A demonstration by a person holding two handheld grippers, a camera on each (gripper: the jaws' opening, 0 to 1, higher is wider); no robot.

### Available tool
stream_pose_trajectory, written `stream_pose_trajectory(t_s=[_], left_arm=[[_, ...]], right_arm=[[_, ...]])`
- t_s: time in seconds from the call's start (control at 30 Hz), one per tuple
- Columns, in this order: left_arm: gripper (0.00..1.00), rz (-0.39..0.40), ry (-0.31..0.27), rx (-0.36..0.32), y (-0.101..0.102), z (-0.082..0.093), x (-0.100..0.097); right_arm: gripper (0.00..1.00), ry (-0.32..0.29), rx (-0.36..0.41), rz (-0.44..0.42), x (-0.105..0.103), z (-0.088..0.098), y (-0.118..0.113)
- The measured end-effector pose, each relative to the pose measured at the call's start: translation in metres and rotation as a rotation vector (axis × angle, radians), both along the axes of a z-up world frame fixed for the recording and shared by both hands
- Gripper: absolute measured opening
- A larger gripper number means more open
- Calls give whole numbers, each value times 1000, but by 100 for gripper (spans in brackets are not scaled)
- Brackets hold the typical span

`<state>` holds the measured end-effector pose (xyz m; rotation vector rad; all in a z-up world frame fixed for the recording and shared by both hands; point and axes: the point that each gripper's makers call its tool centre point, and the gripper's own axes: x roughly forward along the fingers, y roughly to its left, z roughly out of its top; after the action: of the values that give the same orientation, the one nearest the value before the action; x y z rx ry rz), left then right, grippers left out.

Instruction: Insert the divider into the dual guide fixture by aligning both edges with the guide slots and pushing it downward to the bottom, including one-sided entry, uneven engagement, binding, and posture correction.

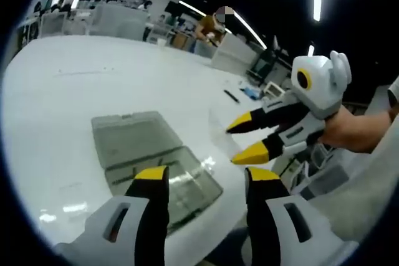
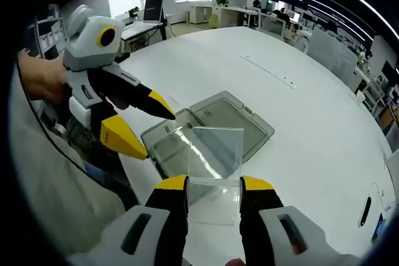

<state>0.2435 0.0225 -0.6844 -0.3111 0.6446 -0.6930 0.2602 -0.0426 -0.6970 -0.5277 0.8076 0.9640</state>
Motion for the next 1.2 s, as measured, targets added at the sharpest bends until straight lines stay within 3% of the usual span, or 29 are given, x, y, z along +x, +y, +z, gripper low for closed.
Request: stream_pose_trajectory(t_s=[0.53, 0.77, 1.07, 1.2], left_arm=[[29, 30, -20, -113, -9, 17, 4], [21, 43, -23, -132, -7, 19, 4], [10, 97, 8, -199, -1, 20, 7], [9, 102, 15, -215, -3, 20, 7]], right_arm=[[27, 19, 71, -1, -13, 12, 16], [27, 43, 119, -21, -17, 14, 23], [27, 60, 168, -39, -19, 19, 29], [27, 68, 183, -43, -21, 19, 32]])
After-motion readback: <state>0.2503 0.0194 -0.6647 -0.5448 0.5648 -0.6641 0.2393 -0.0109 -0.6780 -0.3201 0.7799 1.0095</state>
